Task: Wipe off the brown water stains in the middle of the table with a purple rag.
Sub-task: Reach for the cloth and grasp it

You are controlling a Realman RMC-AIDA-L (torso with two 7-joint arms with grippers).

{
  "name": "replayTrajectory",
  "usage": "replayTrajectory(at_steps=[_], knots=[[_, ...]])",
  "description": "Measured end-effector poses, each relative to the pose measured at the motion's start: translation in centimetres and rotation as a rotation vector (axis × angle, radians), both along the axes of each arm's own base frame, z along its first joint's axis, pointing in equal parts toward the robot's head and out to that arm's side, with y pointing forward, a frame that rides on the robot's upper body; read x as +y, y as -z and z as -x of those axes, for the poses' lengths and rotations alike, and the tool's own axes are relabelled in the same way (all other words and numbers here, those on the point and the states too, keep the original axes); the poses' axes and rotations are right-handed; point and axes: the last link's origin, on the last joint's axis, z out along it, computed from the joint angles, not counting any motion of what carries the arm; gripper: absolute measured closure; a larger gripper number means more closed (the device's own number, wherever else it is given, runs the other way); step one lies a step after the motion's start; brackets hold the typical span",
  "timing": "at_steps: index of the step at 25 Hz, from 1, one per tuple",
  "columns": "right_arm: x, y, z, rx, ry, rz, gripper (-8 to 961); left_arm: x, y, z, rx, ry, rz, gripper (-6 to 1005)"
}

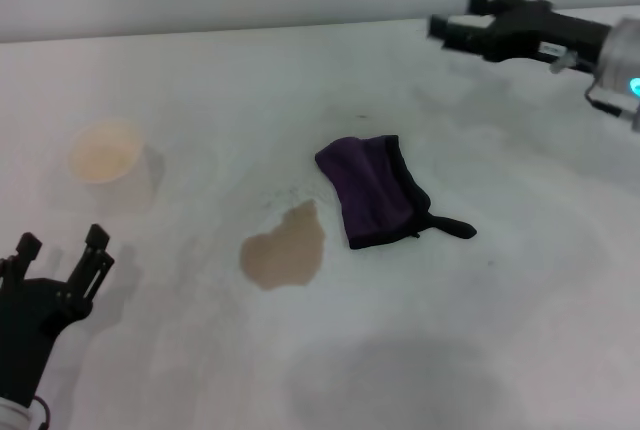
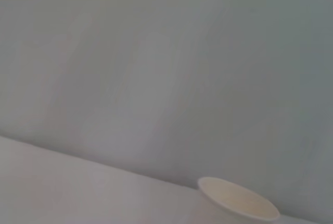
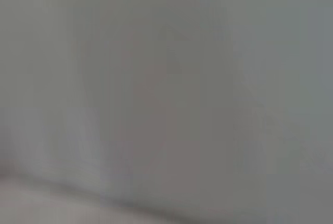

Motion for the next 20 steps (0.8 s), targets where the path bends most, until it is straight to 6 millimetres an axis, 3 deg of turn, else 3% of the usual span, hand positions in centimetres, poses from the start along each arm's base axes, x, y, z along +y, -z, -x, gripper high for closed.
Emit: replayTrajectory(at_steps=[6, 11, 15, 20], knots=[[0.6, 0.8, 4.5, -0.337, -0.085, 0.245, 113, -0.1, -1.1, 0.8, 0.034, 0.014, -0.03, 112], [-0.7, 1.7, 7.6, -0.588, -0.065, 0.328, 113, 0.1, -1.9, 1.3, 0.047, 0.009, -0.061, 111], [-2.6, 3.1, 9.8, -0.624, -0.069, 0.34, 112, 0.3, -2.6, 1.8, 0.051, -0.015, -0.099, 111], [-3.9, 5.7, 10.5, -0.627, -0.029, 0.379, 112, 0.5, -3.3, 2.3, 0.049, -0.037, -0.136, 112]])
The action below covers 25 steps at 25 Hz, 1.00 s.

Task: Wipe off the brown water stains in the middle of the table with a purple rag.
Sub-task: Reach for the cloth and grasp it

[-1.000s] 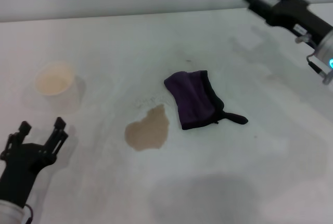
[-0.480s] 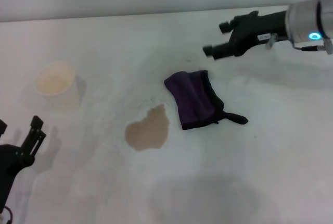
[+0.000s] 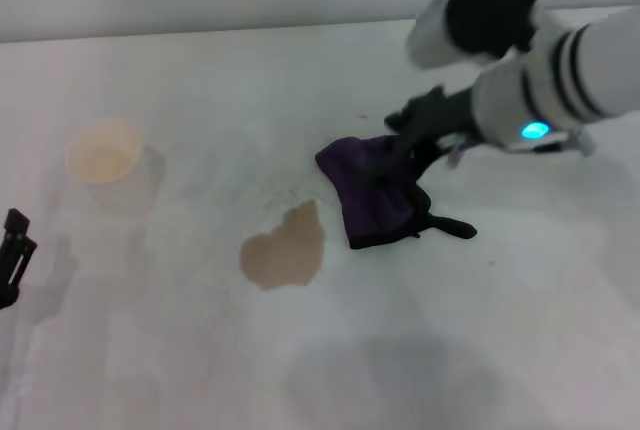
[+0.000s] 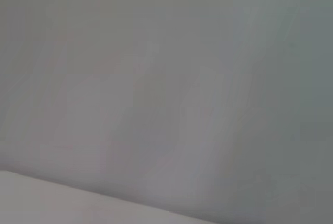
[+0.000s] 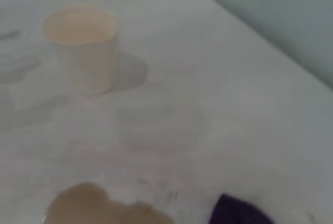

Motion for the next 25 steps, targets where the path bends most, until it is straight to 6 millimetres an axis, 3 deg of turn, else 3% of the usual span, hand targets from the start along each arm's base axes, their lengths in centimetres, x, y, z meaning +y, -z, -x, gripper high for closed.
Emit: replayTrajectory(at_steps=[5, 11, 25], knots=[[0.1, 2.5, -0.6, -0.029, 0.033, 0.0, 112, 0.2, -0.3, -0.1, -0.004, 0.003, -0.019, 112], [0.9, 3.5, -1.5, -0.043, 0.055, -0.01, 135, 0.6, -0.4, -0.2, -0.003, 0.006, -0.027, 111], [1.5, 4.6, -2.7, -0.056, 0.082, -0.025, 362, 0.9, -0.7, 0.0, 0.017, 0.013, -0.027, 112]])
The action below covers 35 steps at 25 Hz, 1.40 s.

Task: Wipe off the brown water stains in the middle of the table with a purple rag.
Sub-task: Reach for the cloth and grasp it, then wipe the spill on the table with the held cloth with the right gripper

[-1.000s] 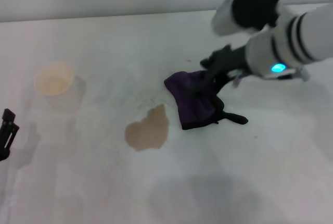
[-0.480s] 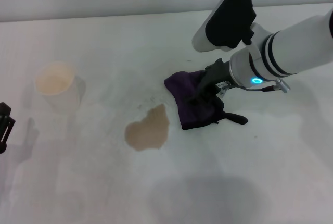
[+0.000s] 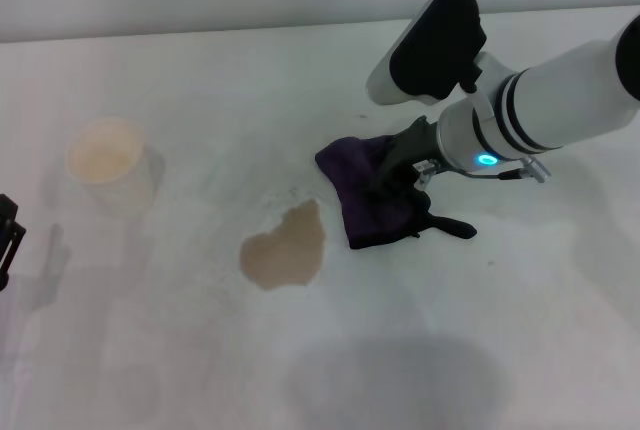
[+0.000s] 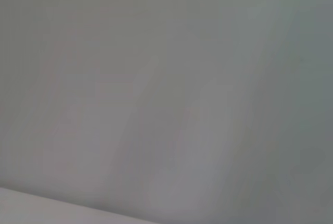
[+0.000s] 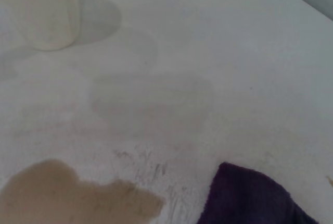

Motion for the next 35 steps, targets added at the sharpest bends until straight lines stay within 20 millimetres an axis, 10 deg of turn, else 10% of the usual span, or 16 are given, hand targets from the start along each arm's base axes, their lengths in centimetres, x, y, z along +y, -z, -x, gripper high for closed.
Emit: replayTrajectory(at_steps=[23, 35], knots=[[0.4, 0.6, 0.3, -0.031, -0.022, 0.014, 854, 0.8, -0.3, -0.1, 0.021, 0.019, -0.002, 111], [-3.6, 3.4, 6.7, 0.044, -0.263, 0.314, 887, 1.1, -1.0, 0.0, 0.038, 0.033, -0.027, 111]])
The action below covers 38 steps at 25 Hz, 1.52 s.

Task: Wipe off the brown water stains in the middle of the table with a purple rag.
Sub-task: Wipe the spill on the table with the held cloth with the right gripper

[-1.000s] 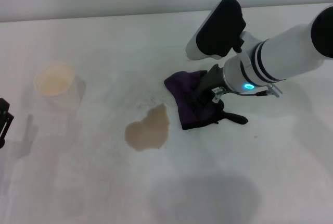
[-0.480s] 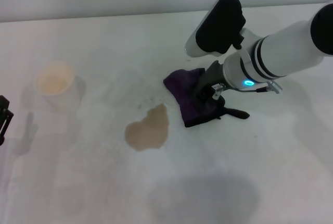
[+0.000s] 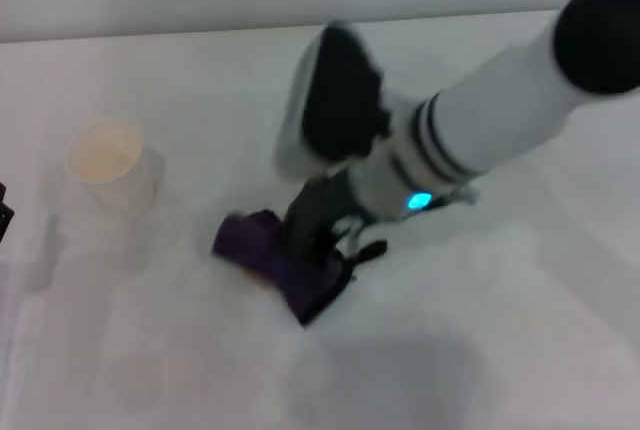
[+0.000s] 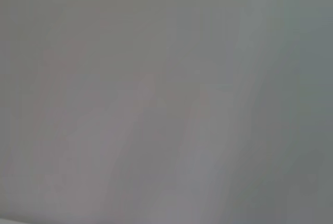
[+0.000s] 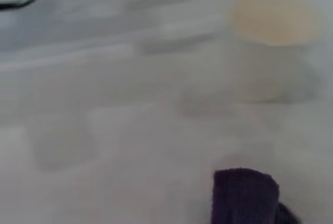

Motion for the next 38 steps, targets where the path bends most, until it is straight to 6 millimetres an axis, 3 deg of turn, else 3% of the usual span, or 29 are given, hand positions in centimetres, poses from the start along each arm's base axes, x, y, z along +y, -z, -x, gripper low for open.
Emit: replayTrajectory(at_steps=[5, 9, 13, 17, 22, 24, 30, 33, 35, 38], knots=[[-1.4, 3.0, -0.4, -0.04, -0.073, 0.04, 888, 0.2, -0.1, -0.2, 0.003, 0.01, -0.004, 111], [-1.0, 4.0, -1.0, -0.047, -0.08, -0.004, 891, 0.3, -0.1, -0.2, 0.003, 0.012, -0.004, 111], [1.2, 3.0, -2.2, -0.046, -0.029, -0.093, 892, 0.2, -0.1, -0.2, 0.002, 0.012, -0.005, 111], [4.3, 0.3, -4.8, -0.092, 0.029, -0.223, 892, 0.4, -0.2, -0.3, 0.003, 0.02, -0.009, 112], [5.7, -1.4, -5.9, -0.092, 0.084, -0.287, 892, 0.5, -0.2, -0.4, 0.004, 0.026, -0.01, 112], [5.1, -0.9, -5.1, -0.073, 0.073, -0.258, 891, 0.5, -0.2, -0.4, 0.004, 0.026, -0.011, 112], [-0.6, 3.7, -0.5, -0.008, -0.076, -0.022, 891, 0.7, -0.2, -0.6, 0.004, 0.031, -0.01, 111], [-2.8, 5.1, 0.7, -0.008, -0.164, 0.048, 891, 0.9, -0.2, -0.7, 0.004, 0.036, -0.011, 111], [-2.8, 5.4, 1.0, 0.002, -0.189, 0.031, 891, 0.9, -0.2, -0.8, 0.004, 0.038, -0.01, 111], [-0.6, 4.7, -0.2, 0.007, -0.163, -0.067, 893, 1.0, -0.1, -0.8, 0.003, 0.041, -0.01, 112]])
